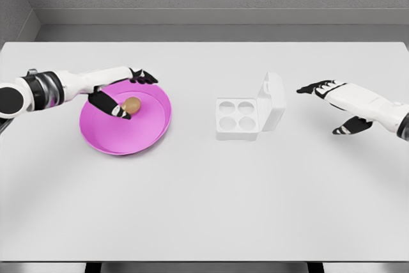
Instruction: Pack egg into the box and close the box lid
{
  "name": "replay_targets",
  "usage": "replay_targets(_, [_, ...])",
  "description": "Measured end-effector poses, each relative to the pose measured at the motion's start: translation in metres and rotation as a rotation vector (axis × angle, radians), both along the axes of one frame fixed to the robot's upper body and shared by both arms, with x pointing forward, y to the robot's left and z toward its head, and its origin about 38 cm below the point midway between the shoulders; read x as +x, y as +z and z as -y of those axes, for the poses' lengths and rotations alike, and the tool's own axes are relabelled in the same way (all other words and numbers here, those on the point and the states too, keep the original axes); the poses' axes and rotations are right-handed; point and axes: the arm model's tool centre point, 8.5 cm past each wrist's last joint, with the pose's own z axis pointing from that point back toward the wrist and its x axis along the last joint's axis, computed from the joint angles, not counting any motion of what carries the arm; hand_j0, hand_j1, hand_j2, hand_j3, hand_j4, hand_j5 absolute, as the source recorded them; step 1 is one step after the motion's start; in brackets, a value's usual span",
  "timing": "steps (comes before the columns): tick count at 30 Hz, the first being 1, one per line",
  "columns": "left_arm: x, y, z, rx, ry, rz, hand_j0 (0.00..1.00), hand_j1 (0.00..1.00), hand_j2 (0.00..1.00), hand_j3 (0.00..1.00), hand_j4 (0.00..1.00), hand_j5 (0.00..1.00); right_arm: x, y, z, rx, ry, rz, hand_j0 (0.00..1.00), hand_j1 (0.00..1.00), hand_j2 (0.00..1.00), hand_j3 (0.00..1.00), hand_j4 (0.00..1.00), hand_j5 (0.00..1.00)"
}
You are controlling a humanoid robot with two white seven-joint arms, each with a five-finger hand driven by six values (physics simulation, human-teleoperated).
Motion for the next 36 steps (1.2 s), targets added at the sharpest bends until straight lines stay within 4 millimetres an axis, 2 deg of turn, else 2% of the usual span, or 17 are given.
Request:
replay_targets(2, [0.004, 0.004, -0.003, 0.025, 0.008, 0.007, 0.82, 0.82, 0.82, 0.82, 0.82, 0.82, 0.001, -0.003, 0.0, 0.003, -0.004, -0.004, 1.0, 1.0, 1.0, 1.0, 1.0, 1.0])
replay_targets(10, [0.008, -0.015, -0.005, 0.147, 0.026, 0.032, 0.81, 0.81, 0.81, 0.81, 0.81, 0.81, 0.002, -0.006, -0.001, 0.013, -0.008, -0.011, 1.0, 1.0, 1.0, 1.0, 1.0, 1.0])
replay_targets(14, [0.01, -0.022, 0.002, 0.202, 0.022, 0.067, 0.81, 0.81, 0.81, 0.81, 0.81, 0.81, 0.002, -0.006, -0.001, 0.014, -0.01, -0.009, 1.0, 1.0, 1.0, 1.0, 1.0, 1.0])
replay_targets(21, [0.012, -0.03, 0.01, 0.235, 0.018, 0.087, 0.8, 0.8, 0.8, 0.8, 0.8, 0.8, 0.011, -0.004, 0.005, 0.006, -0.03, -0.009, 1.0, 1.0, 1.0, 1.0, 1.0, 1.0])
replay_targets(27, [0.015, -0.035, 0.014, 0.237, 0.02, 0.083, 0.79, 0.79, 0.79, 0.79, 0.79, 0.79, 0.011, -0.015, 0.004, 0.008, -0.033, -0.033, 1.0, 1.0, 1.0, 1.0, 1.0, 1.0])
replay_targets(36, [0.018, -0.042, 0.017, 0.229, 0.027, 0.067, 0.77, 0.77, 0.77, 0.77, 0.77, 0.77, 0.011, -0.016, 0.007, 0.009, -0.042, -0.039, 1.0, 1.0, 1.0, 1.0, 1.0, 1.0])
